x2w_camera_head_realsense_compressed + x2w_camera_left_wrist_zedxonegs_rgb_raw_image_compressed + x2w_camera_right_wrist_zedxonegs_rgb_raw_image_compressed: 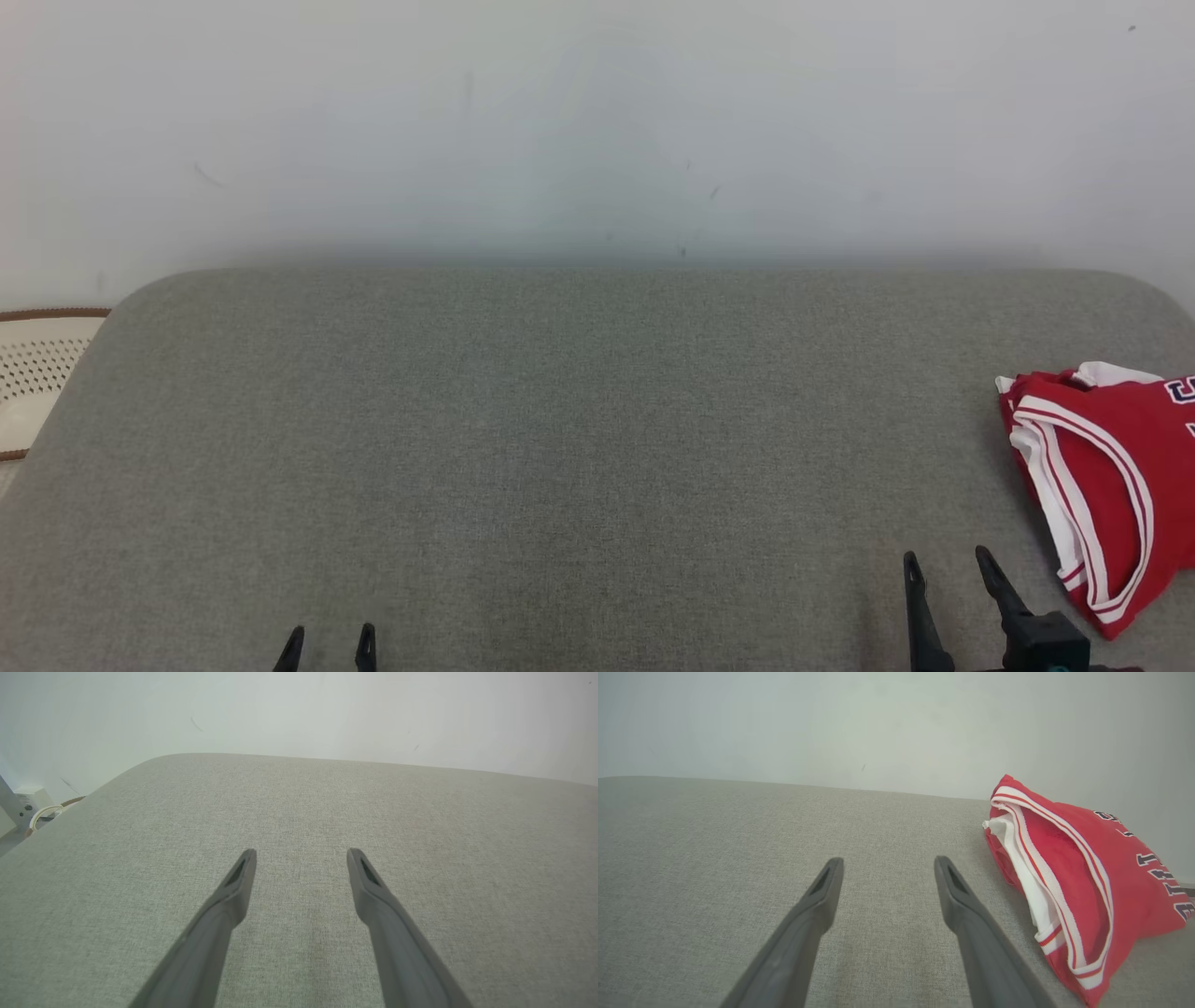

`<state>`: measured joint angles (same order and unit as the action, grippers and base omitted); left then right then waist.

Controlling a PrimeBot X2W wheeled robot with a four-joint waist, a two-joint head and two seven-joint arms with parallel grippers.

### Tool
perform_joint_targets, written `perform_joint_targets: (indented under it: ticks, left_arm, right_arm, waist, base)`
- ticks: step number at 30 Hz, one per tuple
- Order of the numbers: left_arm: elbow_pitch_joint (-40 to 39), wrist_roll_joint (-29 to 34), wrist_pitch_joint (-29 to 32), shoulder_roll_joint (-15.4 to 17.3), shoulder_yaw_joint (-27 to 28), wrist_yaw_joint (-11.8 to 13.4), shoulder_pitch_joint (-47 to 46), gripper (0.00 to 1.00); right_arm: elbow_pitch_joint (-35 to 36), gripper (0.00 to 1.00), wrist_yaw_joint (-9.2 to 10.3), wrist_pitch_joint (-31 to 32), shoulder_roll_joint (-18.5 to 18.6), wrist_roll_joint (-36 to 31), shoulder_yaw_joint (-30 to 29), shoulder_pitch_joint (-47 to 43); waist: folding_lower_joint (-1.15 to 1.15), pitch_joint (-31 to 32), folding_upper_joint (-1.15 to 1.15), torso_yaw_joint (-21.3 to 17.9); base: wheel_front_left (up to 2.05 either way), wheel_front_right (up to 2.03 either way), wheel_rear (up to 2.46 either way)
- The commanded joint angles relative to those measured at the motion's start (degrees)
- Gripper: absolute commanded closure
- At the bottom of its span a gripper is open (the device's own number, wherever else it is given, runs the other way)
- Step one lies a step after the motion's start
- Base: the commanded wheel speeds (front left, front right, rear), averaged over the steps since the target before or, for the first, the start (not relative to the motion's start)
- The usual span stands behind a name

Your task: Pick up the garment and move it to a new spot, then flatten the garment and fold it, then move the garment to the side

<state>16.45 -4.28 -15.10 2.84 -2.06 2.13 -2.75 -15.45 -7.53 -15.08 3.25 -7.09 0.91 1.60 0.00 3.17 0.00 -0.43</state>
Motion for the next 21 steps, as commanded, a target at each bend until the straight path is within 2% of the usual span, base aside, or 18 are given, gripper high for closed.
perform_joint_targets:
  ticks: [1,21]
  left_arm:
    - [-0.4,0.0,0.0,0.0,0.1,0.0,-0.4,0.00]
    - [-0.7,-0.2,0.0,0.1,0.1,-0.1,-1.7,0.00]
  right_arm:
    - [0.6,0.00,0.01,0.0,0.0,0.0,0.0,0.3]
    - [0.6,0.00,0.02,0.0,0.0,0.6,0.3,1.7]
  waist:
    - [0.00,-0.1,0.00,0.0]
    - [0.00,-1.0,0.00,-0.1]
  base:
    - [0.00,0.00,0.00]
    - [0.00,0.00,0.00]
